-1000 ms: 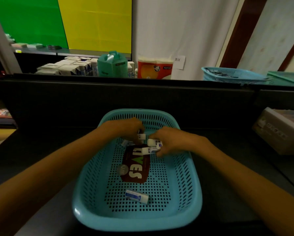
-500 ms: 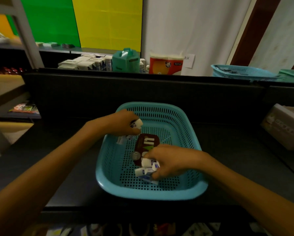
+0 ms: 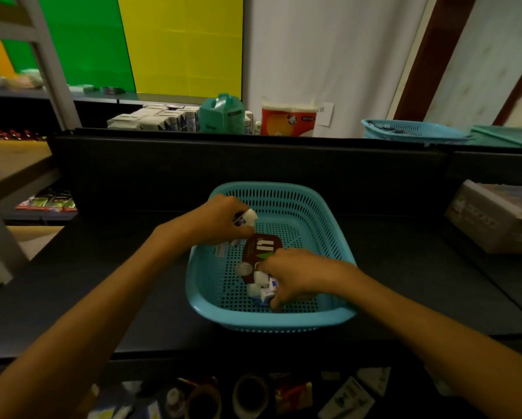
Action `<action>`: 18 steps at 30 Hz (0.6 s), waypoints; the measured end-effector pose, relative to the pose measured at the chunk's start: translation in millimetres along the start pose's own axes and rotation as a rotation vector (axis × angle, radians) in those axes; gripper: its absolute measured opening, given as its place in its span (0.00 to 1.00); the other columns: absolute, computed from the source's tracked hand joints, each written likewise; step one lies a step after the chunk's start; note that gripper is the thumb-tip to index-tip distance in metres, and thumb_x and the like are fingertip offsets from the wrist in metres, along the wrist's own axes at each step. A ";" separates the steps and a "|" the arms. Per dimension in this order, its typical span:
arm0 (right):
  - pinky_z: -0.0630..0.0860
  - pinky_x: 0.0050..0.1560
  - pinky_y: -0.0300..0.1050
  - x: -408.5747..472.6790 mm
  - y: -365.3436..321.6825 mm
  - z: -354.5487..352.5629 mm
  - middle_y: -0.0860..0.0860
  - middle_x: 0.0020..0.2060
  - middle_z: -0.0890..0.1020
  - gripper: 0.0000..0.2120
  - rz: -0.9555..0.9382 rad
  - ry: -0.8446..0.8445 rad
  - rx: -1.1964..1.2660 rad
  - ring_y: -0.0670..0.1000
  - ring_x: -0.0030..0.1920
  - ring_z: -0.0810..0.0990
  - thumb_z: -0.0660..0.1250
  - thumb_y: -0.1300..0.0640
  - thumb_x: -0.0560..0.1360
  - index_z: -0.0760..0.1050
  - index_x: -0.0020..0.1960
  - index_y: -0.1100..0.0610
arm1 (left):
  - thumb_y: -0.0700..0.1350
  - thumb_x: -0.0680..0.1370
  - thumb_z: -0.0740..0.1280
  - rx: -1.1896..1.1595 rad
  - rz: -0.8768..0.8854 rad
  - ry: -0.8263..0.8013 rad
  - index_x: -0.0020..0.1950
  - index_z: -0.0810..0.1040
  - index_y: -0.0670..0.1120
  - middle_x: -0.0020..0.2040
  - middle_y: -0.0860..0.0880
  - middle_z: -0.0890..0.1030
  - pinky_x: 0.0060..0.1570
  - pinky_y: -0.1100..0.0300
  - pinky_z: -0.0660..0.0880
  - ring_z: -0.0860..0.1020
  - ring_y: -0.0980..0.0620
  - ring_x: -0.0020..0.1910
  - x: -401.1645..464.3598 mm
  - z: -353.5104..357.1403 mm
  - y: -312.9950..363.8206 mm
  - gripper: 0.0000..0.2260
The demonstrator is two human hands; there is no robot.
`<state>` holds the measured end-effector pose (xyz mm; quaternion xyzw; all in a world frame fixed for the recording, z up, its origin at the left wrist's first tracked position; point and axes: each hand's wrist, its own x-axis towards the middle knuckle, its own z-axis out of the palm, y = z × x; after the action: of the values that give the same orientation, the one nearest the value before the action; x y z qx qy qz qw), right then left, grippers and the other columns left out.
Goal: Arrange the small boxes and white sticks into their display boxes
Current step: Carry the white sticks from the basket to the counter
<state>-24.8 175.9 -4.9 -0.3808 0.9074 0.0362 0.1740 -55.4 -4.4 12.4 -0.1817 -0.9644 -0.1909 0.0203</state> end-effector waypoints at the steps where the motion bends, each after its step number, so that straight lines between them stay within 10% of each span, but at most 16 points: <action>1: 0.73 0.42 0.46 -4.7 3.0 -4.9 0.50 0.45 0.78 0.18 0.023 0.018 0.047 0.50 0.44 0.75 0.73 0.48 0.70 0.74 0.54 0.54 | 0.49 0.75 0.69 0.000 -0.004 0.006 0.53 0.79 0.43 0.45 0.47 0.82 0.43 0.58 0.80 0.80 0.53 0.41 0.3 -2.2 2.4 0.12; 6: 0.76 0.51 0.44 -49.5 44.3 -33.0 0.45 0.47 0.79 0.14 0.170 0.292 0.341 0.44 0.47 0.78 0.74 0.54 0.69 0.75 0.52 0.48 | 0.49 0.75 0.68 -0.042 -0.016 0.062 0.53 0.78 0.46 0.42 0.53 0.80 0.30 0.70 0.74 0.79 0.60 0.37 5.2 -14.5 23.8 0.10; 18: 0.72 0.43 0.37 -224.8 187.1 5.8 0.46 0.45 0.80 0.14 0.337 0.596 0.435 0.42 0.45 0.78 0.76 0.54 0.68 0.75 0.50 0.49 | 0.50 0.75 0.69 0.002 0.212 0.093 0.53 0.77 0.48 0.40 0.53 0.78 0.36 0.67 0.72 0.77 0.58 0.37 64.1 31.6 208.1 0.09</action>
<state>-8.9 461.9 54.4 -0.1750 0.9543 -0.2408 -0.0284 -39.7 208.6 65.2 -0.2737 -0.9379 -0.1949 0.0856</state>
